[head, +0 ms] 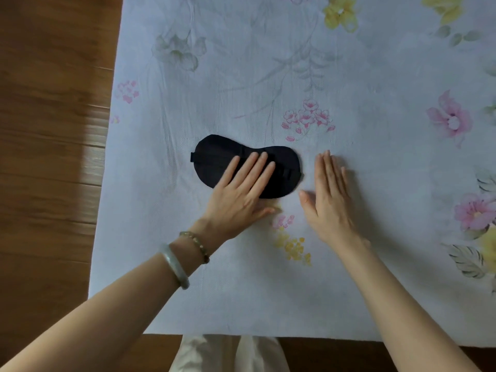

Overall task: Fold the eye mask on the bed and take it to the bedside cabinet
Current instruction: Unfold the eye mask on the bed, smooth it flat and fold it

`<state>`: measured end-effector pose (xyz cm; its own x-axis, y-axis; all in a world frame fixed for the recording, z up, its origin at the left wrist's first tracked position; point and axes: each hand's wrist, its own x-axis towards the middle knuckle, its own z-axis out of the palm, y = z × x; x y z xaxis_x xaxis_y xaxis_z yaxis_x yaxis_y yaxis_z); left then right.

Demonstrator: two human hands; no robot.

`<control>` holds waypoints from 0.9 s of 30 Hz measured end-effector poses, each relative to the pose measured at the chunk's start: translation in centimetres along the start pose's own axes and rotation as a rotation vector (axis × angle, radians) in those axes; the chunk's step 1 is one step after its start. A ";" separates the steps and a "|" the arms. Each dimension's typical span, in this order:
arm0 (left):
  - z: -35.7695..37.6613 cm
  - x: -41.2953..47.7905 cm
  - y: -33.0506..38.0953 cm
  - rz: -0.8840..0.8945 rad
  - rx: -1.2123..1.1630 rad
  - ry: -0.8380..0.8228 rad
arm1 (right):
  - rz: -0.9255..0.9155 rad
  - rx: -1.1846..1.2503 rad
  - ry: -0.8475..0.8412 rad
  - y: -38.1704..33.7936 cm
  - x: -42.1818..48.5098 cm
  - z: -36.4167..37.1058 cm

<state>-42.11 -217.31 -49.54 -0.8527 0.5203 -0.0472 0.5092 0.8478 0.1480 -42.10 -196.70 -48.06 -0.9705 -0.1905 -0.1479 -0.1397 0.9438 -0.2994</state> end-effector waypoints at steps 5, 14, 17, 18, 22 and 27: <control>0.0 2.5 1.8 -0.057 0.045 0.000 | 0.097 0.085 0.068 0.8 -1.5 -1.1; -2.0 3.1 2.2 -0.059 -0.066 0.127 | 0.058 0.131 -0.003 0.3 -2.3 -1.7; -4.6 2.8 0.7 -0.149 -0.283 0.213 | 0.036 0.147 -0.066 0.3 -2.0 -2.6; -5.6 2.6 0.3 -0.176 -0.338 0.233 | 0.026 0.163 -0.083 0.3 -1.8 -2.9; -9.6 1.6 -0.6 -0.171 -0.593 0.397 | 0.013 0.328 -0.162 -0.8 -0.3 -3.8; -12.7 0.5 0.7 -0.406 -0.981 0.561 | 0.106 0.694 -0.286 -3.2 2.0 -5.2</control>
<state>-43.66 -217.72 -36.94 -0.9866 -0.0901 0.1362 0.0932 0.3739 0.9228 -44.63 -198.67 -42.49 -0.8700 -0.2599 -0.4189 0.1991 0.5921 -0.7809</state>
